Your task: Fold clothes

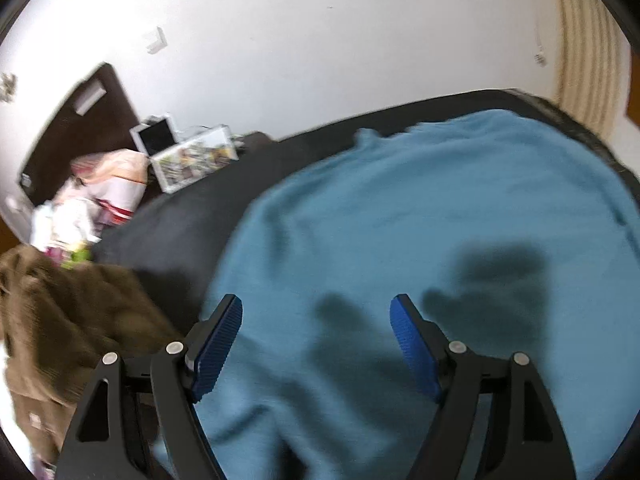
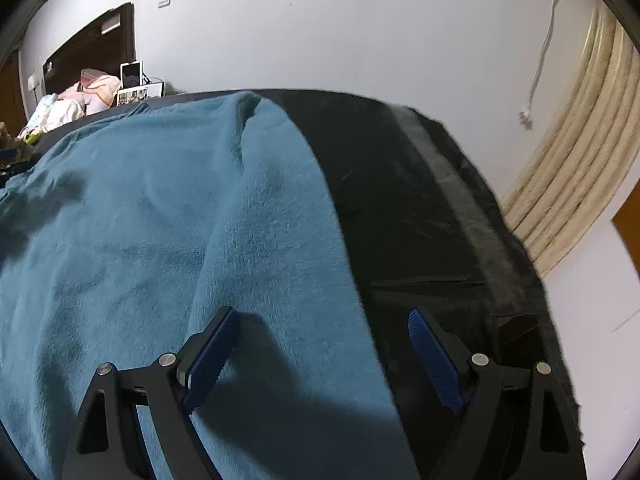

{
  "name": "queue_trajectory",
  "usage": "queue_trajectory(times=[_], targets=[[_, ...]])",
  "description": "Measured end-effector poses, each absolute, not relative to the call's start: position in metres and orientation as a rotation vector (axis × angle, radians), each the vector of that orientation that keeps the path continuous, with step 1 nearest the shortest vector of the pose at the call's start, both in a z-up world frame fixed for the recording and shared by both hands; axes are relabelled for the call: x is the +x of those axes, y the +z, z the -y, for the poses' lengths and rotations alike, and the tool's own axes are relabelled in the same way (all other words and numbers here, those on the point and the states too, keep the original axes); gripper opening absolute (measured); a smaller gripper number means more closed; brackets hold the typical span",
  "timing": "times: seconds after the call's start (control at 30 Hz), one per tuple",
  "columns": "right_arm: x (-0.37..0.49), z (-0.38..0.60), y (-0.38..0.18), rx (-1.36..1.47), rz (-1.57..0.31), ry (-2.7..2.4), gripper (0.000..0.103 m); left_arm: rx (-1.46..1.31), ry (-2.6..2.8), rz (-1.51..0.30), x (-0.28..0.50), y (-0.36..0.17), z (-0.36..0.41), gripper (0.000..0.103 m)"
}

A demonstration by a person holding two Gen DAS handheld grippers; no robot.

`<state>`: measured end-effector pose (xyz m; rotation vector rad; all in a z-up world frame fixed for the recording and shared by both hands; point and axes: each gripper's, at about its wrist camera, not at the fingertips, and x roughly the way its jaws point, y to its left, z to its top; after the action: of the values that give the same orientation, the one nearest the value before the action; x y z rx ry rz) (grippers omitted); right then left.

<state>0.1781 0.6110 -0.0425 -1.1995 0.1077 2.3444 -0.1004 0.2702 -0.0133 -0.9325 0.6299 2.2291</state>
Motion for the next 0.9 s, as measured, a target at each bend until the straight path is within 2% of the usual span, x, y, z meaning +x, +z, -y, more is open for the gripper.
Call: queue_trajectory(times=[0.2, 0.3, 0.47, 0.63, 0.8, 0.9], targets=[[0.176, -0.643, -0.048, -1.166, -0.158, 2.252, 0.088, -0.964, 2.143, -0.644, -0.072, -0.039, -0.294, 0.080], [0.175, -0.651, -0.049, -1.130, -0.052, 2.085, 0.088, -0.966, 2.135, -0.662, -0.062, -0.048, -0.292, 0.080], [0.184, -0.672, -0.043, -1.066, -0.078, 2.031, 0.088, -0.985, 2.139, -0.630, -0.057, -0.051, -0.277, 0.080], [0.190, -0.654, -0.019, -1.040, -0.357, 2.333, 0.088, -0.989, 2.140, -0.626, -0.049, -0.050, -0.275, 0.081], [0.158, -0.609, -0.036, -1.224, -0.235, 2.453, 0.088, -0.949, 2.108, -0.673, -0.031, -0.050, -0.278, 0.081], [0.147, -0.621, -0.057, -1.278, -0.178, 2.326, 0.088, -0.941, 2.084, -0.679, -0.021, -0.050, -0.272, 0.081]])
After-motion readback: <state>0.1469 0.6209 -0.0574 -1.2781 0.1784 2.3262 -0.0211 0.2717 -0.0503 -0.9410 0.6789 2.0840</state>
